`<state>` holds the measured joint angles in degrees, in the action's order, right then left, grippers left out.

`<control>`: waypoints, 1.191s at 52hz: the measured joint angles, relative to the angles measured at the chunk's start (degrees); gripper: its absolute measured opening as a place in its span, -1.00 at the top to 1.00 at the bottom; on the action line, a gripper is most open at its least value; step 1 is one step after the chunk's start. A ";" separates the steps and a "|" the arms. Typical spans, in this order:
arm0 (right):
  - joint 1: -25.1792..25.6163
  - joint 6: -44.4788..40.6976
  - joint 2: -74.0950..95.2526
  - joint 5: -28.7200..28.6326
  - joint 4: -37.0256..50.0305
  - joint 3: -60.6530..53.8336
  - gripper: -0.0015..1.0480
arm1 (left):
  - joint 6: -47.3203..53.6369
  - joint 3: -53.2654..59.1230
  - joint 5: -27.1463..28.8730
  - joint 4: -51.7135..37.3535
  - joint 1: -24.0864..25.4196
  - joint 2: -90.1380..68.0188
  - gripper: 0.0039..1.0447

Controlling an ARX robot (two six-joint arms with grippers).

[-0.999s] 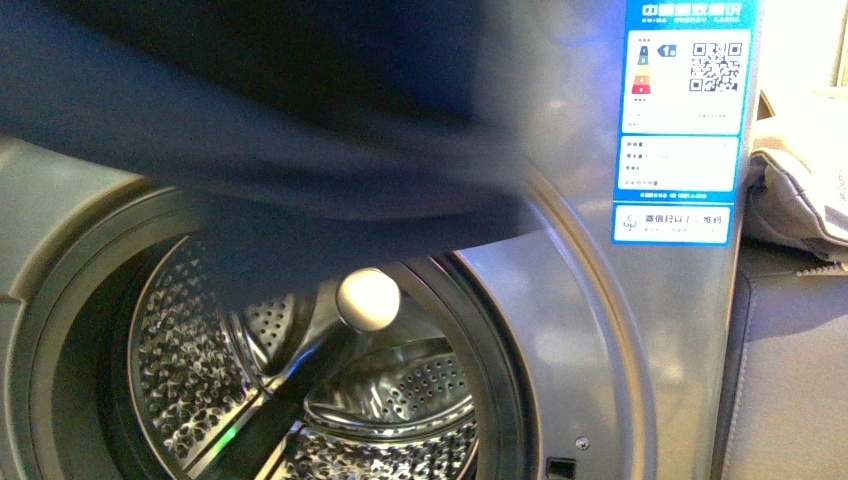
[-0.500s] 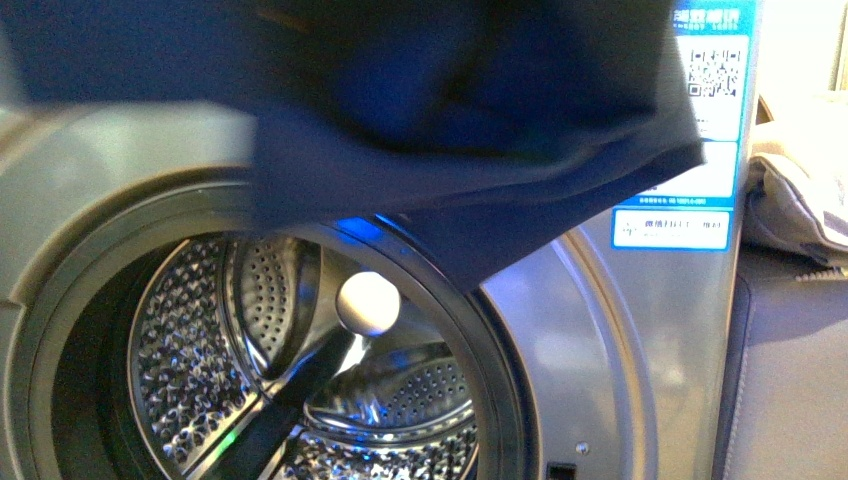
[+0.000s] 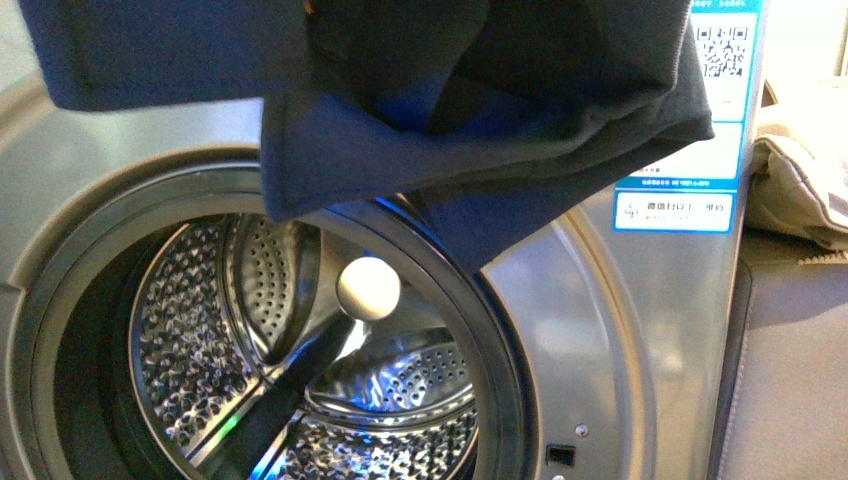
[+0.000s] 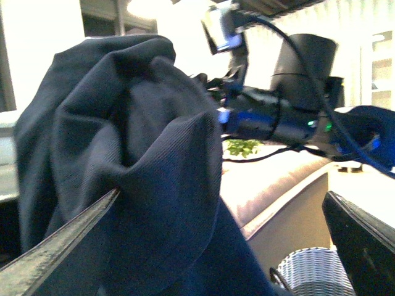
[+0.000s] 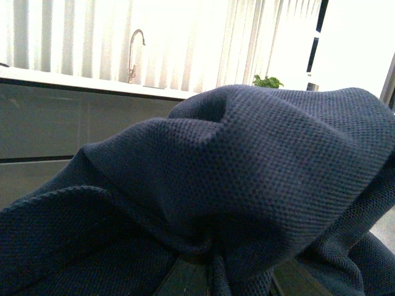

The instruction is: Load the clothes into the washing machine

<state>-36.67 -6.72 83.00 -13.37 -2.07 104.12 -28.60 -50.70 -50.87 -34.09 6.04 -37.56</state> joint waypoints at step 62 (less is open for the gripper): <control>0.00 -0.02 -0.09 0.24 0.00 -0.04 0.87 | 32.85 -7.39 34.29 14.19 -38.27 -20.20 -0.88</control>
<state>-36.67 -6.74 82.91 -13.13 -2.07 104.07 4.25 -58.08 -16.58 -19.90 -32.23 -57.76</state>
